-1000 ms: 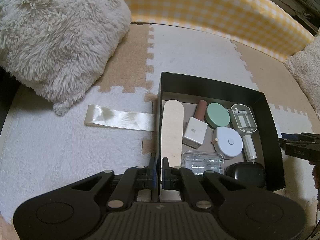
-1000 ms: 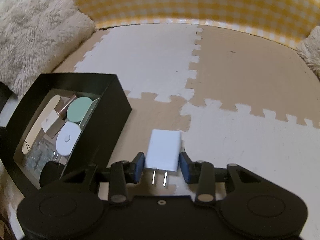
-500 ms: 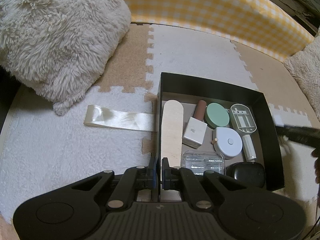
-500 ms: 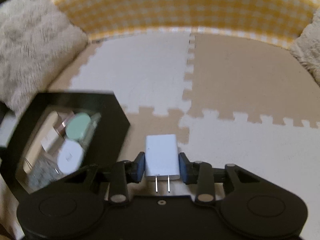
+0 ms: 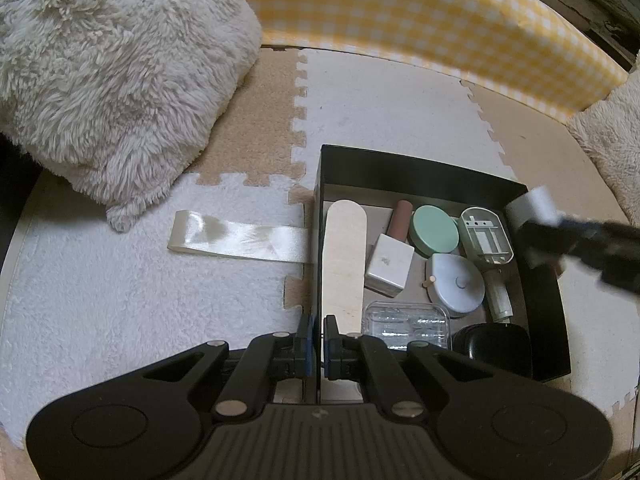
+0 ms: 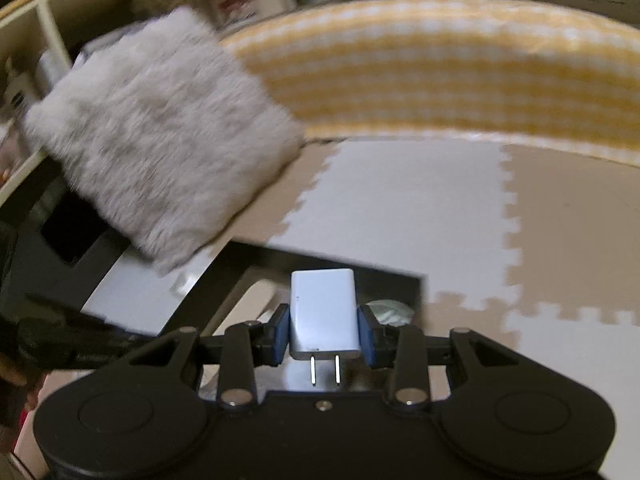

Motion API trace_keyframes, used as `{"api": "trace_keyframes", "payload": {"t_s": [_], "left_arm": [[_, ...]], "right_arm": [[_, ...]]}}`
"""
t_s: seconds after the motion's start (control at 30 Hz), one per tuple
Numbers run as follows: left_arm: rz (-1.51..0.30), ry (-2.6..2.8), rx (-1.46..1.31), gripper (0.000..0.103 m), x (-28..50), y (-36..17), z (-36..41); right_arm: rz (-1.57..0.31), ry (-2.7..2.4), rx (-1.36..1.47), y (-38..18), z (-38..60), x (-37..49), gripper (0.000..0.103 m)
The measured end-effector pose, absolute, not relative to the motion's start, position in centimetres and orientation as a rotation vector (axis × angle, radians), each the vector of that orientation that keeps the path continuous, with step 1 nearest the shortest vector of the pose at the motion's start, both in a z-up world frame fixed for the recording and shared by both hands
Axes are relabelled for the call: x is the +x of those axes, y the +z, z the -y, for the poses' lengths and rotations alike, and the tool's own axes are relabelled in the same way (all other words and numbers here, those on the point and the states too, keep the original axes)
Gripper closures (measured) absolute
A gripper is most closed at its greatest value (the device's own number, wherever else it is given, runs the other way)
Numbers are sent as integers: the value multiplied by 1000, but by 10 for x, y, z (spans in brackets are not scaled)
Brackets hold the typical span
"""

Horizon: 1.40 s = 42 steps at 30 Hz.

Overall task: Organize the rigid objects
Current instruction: 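Carry the white charger with the right tool into the box and release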

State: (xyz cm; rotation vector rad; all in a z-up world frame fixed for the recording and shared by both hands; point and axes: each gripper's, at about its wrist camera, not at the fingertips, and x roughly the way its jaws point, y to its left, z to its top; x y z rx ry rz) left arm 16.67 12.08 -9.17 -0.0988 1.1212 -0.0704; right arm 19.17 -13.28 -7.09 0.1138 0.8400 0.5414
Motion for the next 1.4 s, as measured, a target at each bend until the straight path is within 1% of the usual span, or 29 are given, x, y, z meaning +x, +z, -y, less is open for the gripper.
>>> {"api": "trace_keyframes", "payload": {"t_s": [0.3, 0.57, 0.67, 0.73, 0.9, 0.97, 1.07, 1.1, 1.13, 1.17, 1.2, 1.27, 1.4], "left_arm": [[-1121, -70, -95, 99, 167, -92, -120], [-1122, -69, -94, 99, 167, -92, -120], [-1122, -69, -95, 99, 167, -92, -121], [-1121, -70, -96, 99, 167, -92, -120], [-1121, -70, -97, 99, 168, -92, -120], [-1121, -70, -98, 99, 168, -92, -120], [-1121, -70, -96, 99, 168, -92, -120], [-1121, -70, -97, 99, 168, -92, -120], [-1121, -70, -97, 99, 168, -92, -120], [-1121, -70, -98, 99, 168, -92, -120], [-1121, -69, -97, 99, 168, -92, -120], [-1121, -69, -96, 99, 168, -92, -120], [-1121, -69, -97, 99, 168, -92, -120]], "right_arm": [[-928, 611, 80, -98, 91, 190, 67], [-932, 557, 81, -112, 83, 197, 67], [-953, 568, 78, -116, 80, 198, 64], [-972, 580, 54, -117, 77, 196, 58], [-980, 574, 18, -116, 75, 192, 51], [-976, 574, 19, -115, 77, 191, 50], [-970, 582, 29, -111, 78, 189, 44], [-965, 586, 27, -110, 78, 189, 37], [-958, 584, 22, -107, 78, 188, 26], [-947, 574, 14, -105, 78, 187, 22], [-933, 567, 9, -102, 79, 186, 19], [-919, 556, 11, -98, 82, 185, 18], [-896, 524, 34, -88, 92, 185, 6]]}}
